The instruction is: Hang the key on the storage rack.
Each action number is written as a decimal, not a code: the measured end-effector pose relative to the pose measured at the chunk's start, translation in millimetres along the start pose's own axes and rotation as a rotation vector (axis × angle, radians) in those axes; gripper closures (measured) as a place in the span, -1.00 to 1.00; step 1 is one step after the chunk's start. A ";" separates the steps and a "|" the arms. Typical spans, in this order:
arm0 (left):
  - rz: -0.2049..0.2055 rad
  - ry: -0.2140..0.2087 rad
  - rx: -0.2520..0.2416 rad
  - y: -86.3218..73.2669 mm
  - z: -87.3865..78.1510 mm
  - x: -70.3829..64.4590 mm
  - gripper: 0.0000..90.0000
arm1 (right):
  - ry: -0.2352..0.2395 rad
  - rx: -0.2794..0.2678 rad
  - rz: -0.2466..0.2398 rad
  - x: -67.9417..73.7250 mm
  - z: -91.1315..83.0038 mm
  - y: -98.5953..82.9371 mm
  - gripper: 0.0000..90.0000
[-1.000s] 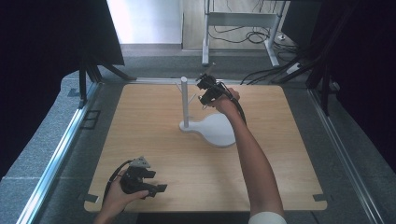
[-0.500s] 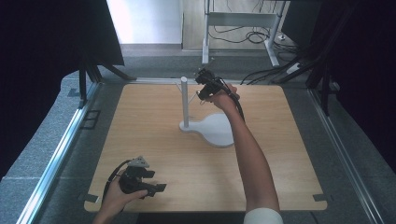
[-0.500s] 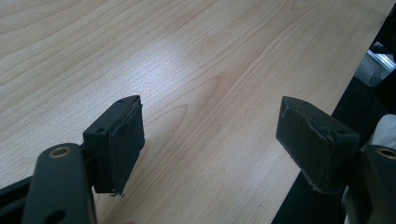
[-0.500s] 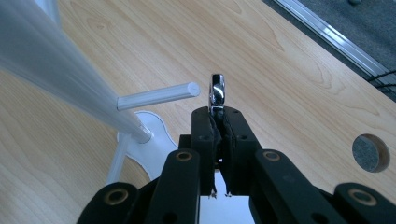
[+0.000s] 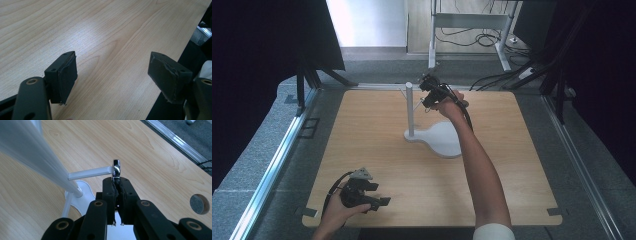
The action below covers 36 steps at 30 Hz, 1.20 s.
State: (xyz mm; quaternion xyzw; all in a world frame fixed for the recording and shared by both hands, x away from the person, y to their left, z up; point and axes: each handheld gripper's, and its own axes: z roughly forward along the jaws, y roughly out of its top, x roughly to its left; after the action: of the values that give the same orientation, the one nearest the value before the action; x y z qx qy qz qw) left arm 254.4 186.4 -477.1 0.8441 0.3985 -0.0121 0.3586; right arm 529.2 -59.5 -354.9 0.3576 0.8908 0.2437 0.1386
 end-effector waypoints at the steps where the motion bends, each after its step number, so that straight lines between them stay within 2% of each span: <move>1: 0.001 -0.001 0.000 0.0 0.2 -0.1 -0.47 | 0.000 -0.001 -0.001 1.5 -0.2 0.1 0.88; 14: 0.006 -0.001 0.005 0.3 1.6 -0.5 -0.47 | 0.008 -0.006 -0.018 11.5 -1.3 -1.4 0.87; 20: 0.007 0.000 0.008 0.4 2.5 -0.7 -0.47 | 0.054 -0.020 -0.026 17.3 -3.8 -7.6 0.75; 21: 0.008 0.000 0.009 0.4 2.8 -0.9 -0.47 | 0.059 -0.021 -0.035 19.5 -5.7 -10.7 0.67; 26: 0.009 0.003 0.012 0.6 3.4 -1.4 -0.47 | 0.065 -0.032 -0.044 22.6 -10.9 -19.2 0.52; 27: 0.010 0.004 0.014 0.6 3.8 -1.5 -0.47 | 0.068 -0.040 -0.043 24.0 -13.8 -24.8 0.43; 36: 0.014 0.007 0.025 1.0 7.3 -2.7 -0.47 | 0.086 -0.083 -0.047 27.4 -27.9 -53.9 0.26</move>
State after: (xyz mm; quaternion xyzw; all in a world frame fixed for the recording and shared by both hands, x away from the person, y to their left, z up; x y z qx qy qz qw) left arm 255.2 179.6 -481.1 0.8514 0.3937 -0.0117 0.3465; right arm 467.4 -83.3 -362.2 0.3198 0.8932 0.2923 0.1204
